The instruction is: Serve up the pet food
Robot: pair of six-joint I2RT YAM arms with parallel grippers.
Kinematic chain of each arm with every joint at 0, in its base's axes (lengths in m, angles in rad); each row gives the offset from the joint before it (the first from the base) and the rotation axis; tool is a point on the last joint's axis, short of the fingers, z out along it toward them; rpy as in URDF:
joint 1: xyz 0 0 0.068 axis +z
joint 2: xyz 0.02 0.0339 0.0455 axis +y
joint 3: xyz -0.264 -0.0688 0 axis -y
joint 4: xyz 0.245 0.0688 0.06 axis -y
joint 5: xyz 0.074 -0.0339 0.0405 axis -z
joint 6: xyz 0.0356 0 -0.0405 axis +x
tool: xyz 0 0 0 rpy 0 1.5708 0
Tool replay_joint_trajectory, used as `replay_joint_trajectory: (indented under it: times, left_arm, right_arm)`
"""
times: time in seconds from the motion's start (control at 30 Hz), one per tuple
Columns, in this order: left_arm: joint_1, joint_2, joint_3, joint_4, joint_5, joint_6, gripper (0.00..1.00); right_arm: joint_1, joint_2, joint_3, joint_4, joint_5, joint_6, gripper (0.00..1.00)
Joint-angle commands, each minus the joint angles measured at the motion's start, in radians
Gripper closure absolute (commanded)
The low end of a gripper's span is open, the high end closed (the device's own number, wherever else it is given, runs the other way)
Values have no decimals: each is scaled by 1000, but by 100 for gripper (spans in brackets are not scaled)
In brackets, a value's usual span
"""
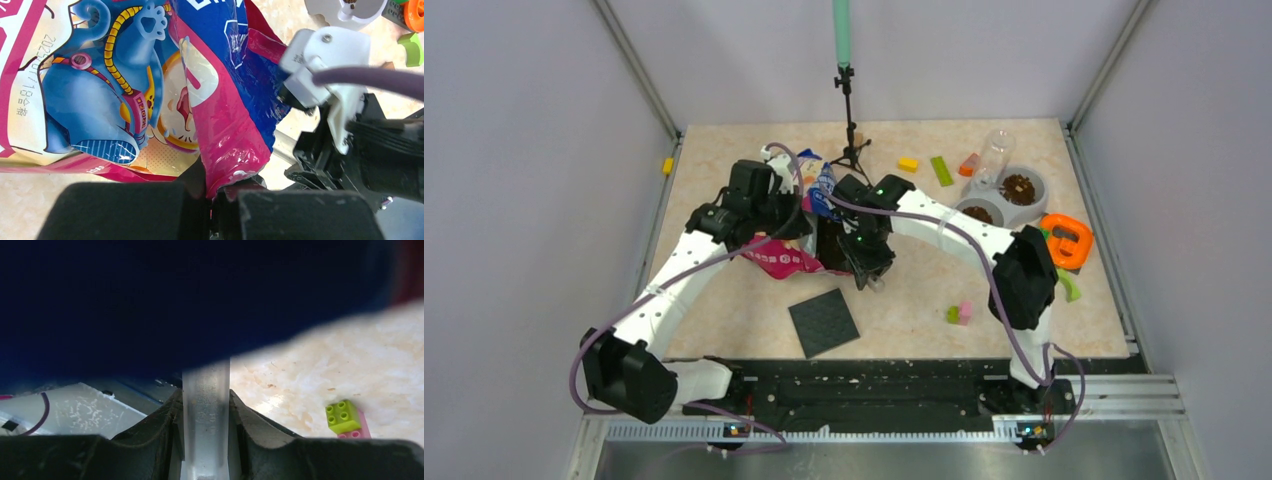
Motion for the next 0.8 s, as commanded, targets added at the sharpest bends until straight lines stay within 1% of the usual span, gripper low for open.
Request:
replay_joint_trajectory:
  times: [0.0, 0.1, 0.2, 0.3, 0.4, 0.6, 0.63, 0.77]
  left_arm:
    - [9, -73, -1, 64, 24, 7, 100]
    - [9, -85, -3, 63, 38, 8, 100]
    - [10, -99, -8, 68, 47, 8, 100]
    - [9, -103, -9, 68, 60, 8, 100]
    - [9, -104, -12, 67, 77, 6, 100]
    - [10, -104, -24, 94, 102, -22, 100]
    - [9, -102, -23, 98, 107, -25, 100]
    - [9, -87, -16, 103, 115, -28, 100]
  right_arm:
    - [-24, 39, 57, 3, -46, 28, 100]
    - [-43, 87, 102, 59, -38, 16, 100]
    - [-65, 141, 148, 91, 15, 14, 100]
    - [-71, 170, 138, 146, 38, 9, 100]
    - [-68, 168, 81, 241, 71, 14, 100]
    - [-39, 54, -167, 616, 125, 30, 100]
    - [-30, 48, -189, 653, 136, 25, 100]
    - [1, 59, -195, 709, 193, -6, 100]
